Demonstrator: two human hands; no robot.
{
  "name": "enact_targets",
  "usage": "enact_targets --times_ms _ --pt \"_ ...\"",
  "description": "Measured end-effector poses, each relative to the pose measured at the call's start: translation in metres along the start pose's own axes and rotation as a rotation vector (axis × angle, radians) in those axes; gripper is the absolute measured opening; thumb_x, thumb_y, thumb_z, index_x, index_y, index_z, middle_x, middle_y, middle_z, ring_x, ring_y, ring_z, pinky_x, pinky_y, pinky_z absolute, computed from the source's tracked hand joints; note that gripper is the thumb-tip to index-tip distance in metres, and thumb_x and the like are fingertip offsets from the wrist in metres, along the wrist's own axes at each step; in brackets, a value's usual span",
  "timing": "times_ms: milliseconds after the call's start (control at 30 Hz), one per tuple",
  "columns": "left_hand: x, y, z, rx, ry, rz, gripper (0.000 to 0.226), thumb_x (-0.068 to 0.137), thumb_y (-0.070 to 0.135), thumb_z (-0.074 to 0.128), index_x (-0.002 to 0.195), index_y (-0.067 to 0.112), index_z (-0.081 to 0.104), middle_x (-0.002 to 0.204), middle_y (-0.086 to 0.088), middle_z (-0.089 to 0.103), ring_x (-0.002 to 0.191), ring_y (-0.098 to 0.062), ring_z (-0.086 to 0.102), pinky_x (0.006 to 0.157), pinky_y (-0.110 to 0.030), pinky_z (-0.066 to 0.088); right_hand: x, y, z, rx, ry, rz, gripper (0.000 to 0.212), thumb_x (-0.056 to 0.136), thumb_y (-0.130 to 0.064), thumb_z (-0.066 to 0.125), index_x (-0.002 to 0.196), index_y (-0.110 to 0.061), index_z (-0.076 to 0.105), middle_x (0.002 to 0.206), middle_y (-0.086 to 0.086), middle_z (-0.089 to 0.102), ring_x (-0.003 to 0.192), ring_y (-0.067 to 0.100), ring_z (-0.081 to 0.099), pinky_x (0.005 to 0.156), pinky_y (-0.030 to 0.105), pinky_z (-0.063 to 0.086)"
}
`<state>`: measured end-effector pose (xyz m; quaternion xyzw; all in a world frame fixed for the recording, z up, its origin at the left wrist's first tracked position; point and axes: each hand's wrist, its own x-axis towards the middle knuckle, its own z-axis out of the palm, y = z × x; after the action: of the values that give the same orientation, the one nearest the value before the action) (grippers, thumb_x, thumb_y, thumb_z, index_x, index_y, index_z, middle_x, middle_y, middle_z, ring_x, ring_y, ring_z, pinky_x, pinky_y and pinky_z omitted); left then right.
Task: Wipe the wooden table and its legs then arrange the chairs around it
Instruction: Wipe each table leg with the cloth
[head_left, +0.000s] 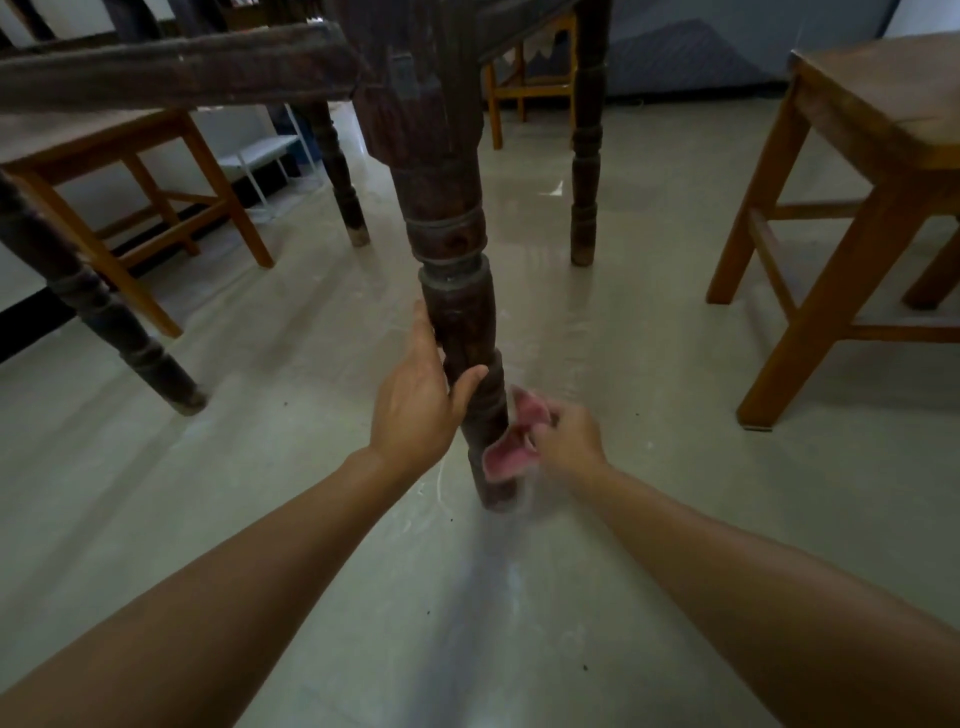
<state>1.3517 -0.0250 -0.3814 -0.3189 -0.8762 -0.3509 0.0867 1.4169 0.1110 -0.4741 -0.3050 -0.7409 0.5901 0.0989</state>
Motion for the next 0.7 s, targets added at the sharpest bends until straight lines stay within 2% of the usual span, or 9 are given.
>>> enact_targets --times_ms 67,167,300,433,500,533,600,633,700 --pt "-0.002 -0.004 0.006 -0.007 -0.016 -0.028 0.063 0.091 0.035 0.059 0.143 0.019 0.026 0.126 -0.001 0.059 0.095 -0.012 0.061 0.074 -0.021 0.043 0.006 -0.017 0.012 0.14 -0.083 0.004 0.029 0.091 -0.002 0.057 0.118 -0.011 0.062 0.109 -0.005 0.064 0.093 0.019 0.065 0.069 0.022 0.053" --pt "-0.001 -0.006 0.009 -0.011 -0.01 -0.017 0.055 0.092 0.035 0.058 0.138 0.017 0.032 0.119 0.0 0.062 0.086 -0.008 0.058 0.069 -0.021 0.044 -0.014 0.012 0.034 -0.07 -0.109 0.007 0.048 0.087 -0.005 0.064 0.132 -0.014 0.048 0.105 0.0 0.061 0.081 0.009 0.062 0.063 0.019 0.053" --pt "-0.001 -0.008 0.011 -0.018 0.003 -0.008 0.055 0.092 0.035 0.058 0.137 0.016 0.033 0.121 -0.001 0.062 0.095 -0.017 0.063 0.073 -0.028 0.049 -0.035 0.061 0.038 -0.354 -0.244 0.114 0.023 0.091 -0.011 0.057 0.113 -0.016 0.064 0.095 0.002 0.068 0.086 0.018 0.066 0.078 0.034 0.057" --pt "0.0 -0.008 0.012 -0.037 -0.004 -0.012 0.055 0.092 0.036 0.059 0.137 0.017 0.034 0.123 0.0 0.061 0.093 -0.01 0.059 0.073 -0.023 0.044 -0.003 0.036 0.017 0.006 0.02 0.161 0.048 0.09 0.011 0.05 0.131 -0.014 0.056 0.113 0.001 0.062 0.083 0.008 0.063 0.052 0.01 0.05" --pt "0.0 -0.007 0.012 -0.038 -0.012 -0.023 0.054 0.092 0.035 0.059 0.137 0.017 0.034 0.124 0.001 0.061 0.09 -0.004 0.054 0.072 -0.018 0.041 0.016 0.026 0.02 -0.123 0.053 0.132 0.047 0.09 0.006 0.052 0.134 -0.01 0.05 0.113 0.006 0.06 0.084 0.018 0.063 0.068 0.024 0.058" --pt "0.0 -0.007 0.013 -0.038 -0.015 -0.024 0.053 0.092 0.035 0.059 0.136 0.018 0.035 0.123 0.001 0.061 0.089 -0.002 0.052 0.071 -0.016 0.04 0.015 0.022 0.025 -0.198 0.02 0.109 0.052 0.09 0.001 0.054 0.138 -0.015 0.046 0.115 0.003 0.06 0.088 0.021 0.063 0.077 0.034 0.058" --pt "0.0 -0.009 0.012 -0.045 -0.018 -0.021 0.052 0.092 0.035 0.059 0.135 0.018 0.036 0.121 0.003 0.061 0.087 -0.001 0.052 0.07 -0.015 0.04 0.0 0.033 0.044 -0.252 -0.054 0.091 0.061 0.093 -0.009 0.055 0.147 -0.028 0.033 0.122 -0.008 0.056 0.095 0.02 0.062 0.083 0.039 0.055" --pt "0.0 -0.01 0.011 -0.05 -0.017 -0.02 0.051 0.092 0.036 0.059 0.134 0.018 0.036 0.12 0.003 0.061 0.086 -0.001 0.053 0.07 -0.015 0.04 -0.013 0.044 0.055 -0.228 -0.094 0.138 0.052 0.094 -0.014 0.055 0.142 -0.028 0.041 0.118 -0.006 0.058 0.095 0.02 0.064 0.082 0.038 0.056" --pt "-0.001 -0.013 0.011 -0.058 -0.014 -0.009 0.051 0.092 0.038 0.058 0.134 0.017 0.037 0.116 0.006 0.06 0.085 -0.003 0.055 0.069 -0.015 0.041 -0.044 0.053 0.064 -0.15 -0.245 0.354 0.015 0.095 -0.013 0.058 0.107 -0.022 0.061 0.097 0.003 0.067 0.087 0.022 0.069 0.072 0.036 0.06"
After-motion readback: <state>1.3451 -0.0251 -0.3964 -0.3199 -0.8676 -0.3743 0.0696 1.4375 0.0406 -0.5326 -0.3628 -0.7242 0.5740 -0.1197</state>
